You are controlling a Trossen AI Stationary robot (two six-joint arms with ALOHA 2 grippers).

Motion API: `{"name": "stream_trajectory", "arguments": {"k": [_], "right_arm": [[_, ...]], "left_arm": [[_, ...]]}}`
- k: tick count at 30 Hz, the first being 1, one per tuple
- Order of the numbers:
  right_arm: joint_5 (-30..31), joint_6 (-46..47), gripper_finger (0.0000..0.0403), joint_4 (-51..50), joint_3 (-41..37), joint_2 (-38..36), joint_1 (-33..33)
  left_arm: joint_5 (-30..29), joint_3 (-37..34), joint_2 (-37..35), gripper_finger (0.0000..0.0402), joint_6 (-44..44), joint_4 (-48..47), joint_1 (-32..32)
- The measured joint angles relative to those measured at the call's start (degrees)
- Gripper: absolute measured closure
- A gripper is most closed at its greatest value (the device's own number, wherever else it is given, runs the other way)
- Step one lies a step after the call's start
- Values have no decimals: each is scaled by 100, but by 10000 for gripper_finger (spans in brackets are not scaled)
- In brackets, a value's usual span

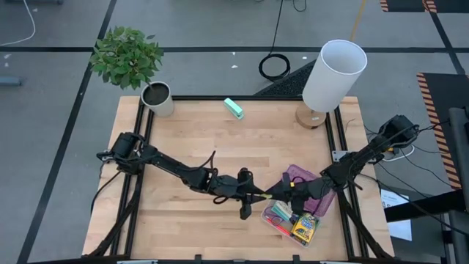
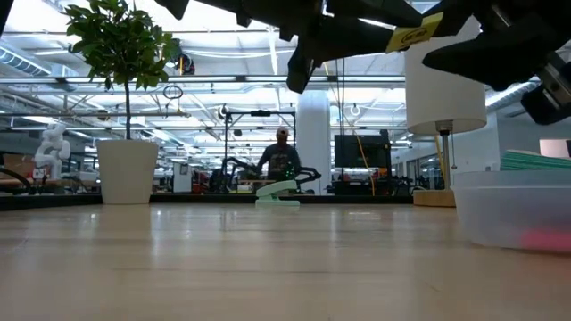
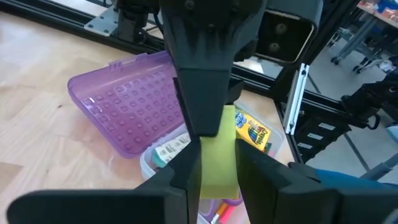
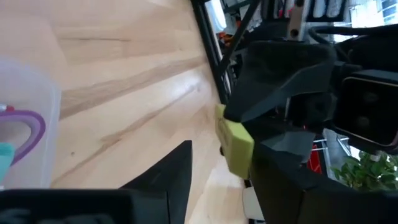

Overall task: Pack school essentials
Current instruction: Put the green eraser into the violet supply box

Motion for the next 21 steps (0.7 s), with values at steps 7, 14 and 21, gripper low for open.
{"name": "stream_trajectory", "arguments": {"k": [7, 14, 21], "right_arm": [[-2, 9, 297, 23, 0, 8, -18], [-4, 105, 349, 24, 0, 8, -18], [-45, 116, 380, 11, 0, 8, -16]], "left_arm": [[0, 2, 0, 309, 0, -37, 0], [0, 2, -3, 309, 2, -317, 15], [0, 2, -4, 309, 0, -314, 15]]}}
